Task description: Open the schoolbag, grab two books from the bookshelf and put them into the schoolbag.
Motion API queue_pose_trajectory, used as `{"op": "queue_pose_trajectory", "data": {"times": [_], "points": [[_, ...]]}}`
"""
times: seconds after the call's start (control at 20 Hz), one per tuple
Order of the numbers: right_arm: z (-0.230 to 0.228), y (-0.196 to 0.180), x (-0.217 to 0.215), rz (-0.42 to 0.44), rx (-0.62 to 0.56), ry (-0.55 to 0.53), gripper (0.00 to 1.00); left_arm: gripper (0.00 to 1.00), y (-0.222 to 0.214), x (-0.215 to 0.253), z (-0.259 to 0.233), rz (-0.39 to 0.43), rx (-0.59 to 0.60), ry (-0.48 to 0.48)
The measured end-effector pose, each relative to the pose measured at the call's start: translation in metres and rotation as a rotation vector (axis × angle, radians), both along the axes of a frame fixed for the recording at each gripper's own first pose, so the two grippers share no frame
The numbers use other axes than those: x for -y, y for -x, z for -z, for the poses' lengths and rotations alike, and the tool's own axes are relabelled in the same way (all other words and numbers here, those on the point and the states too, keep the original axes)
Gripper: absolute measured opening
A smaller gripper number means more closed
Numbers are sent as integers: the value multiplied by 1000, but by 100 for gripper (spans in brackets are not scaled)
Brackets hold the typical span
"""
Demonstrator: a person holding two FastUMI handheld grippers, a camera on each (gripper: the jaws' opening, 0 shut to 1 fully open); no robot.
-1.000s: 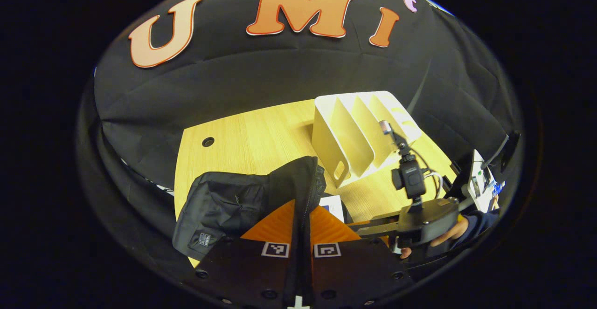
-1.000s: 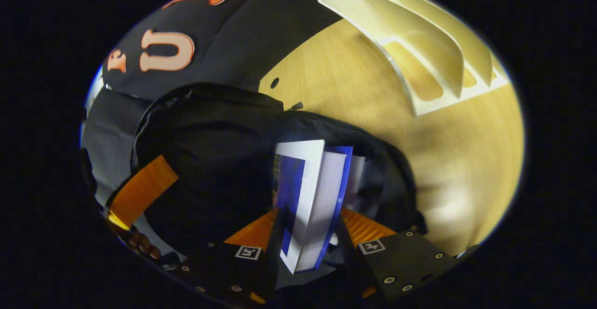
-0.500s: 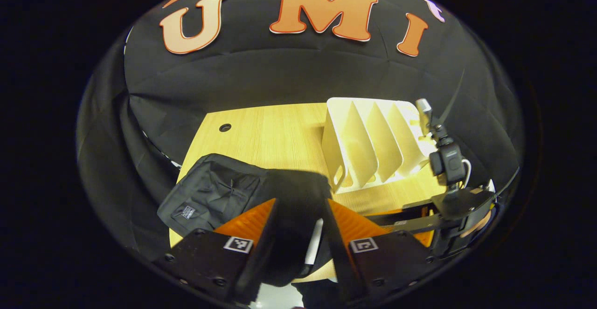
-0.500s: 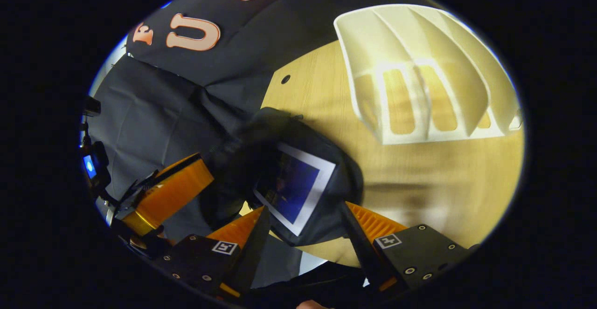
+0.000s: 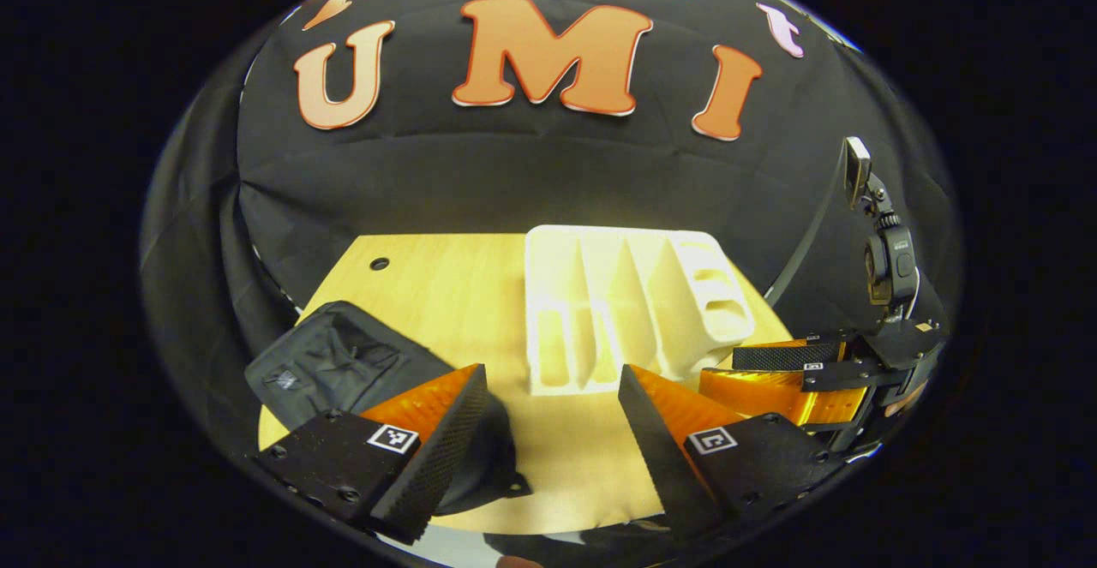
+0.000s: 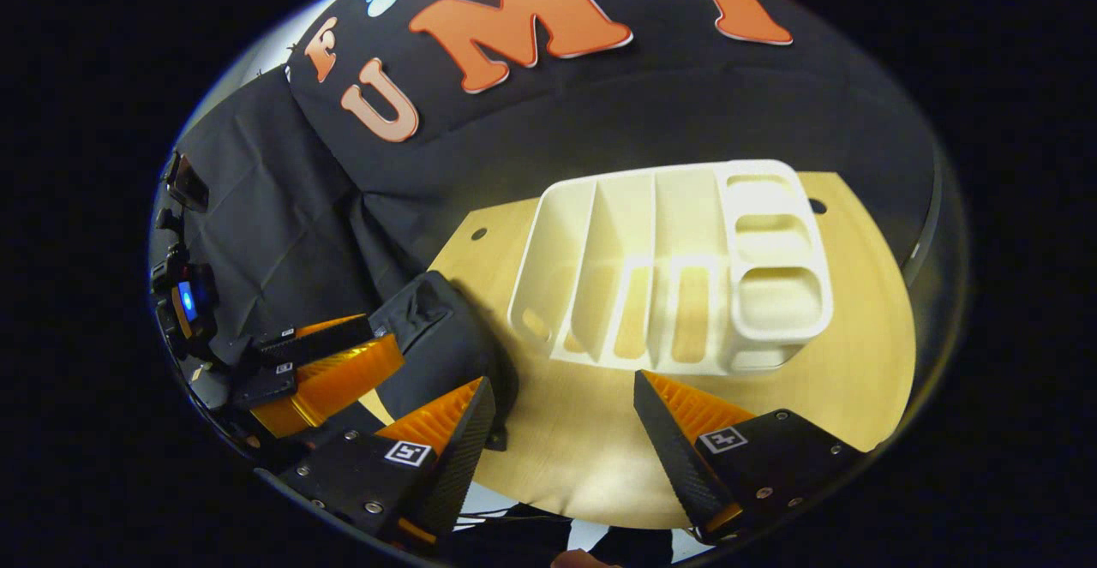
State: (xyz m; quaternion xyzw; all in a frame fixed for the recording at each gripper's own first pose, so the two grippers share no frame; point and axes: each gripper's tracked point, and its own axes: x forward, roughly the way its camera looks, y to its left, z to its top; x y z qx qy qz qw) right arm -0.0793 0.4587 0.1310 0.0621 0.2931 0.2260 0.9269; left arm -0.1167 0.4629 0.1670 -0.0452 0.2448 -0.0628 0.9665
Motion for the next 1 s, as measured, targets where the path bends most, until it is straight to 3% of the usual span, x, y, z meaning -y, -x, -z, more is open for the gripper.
{"op": "queue_pose_trajectory", "data": {"times": [0.25, 0.4, 0.75, 1.0], "points": [[-77, -2, 75, 91, 235, 44, 97, 98, -7, 41, -66, -51, 210, -24], [-128, -3, 99, 145, 392, 65, 97, 98, -8, 49, -106, -88, 346, -20], [-173, 6, 110, 195, 551, 56, 97, 99, -6, 41, -184, -165, 620, -20], [-189, 12, 99, 197, 664, 73, 97, 96, -9, 35, -185, -188, 653, -23]]}}
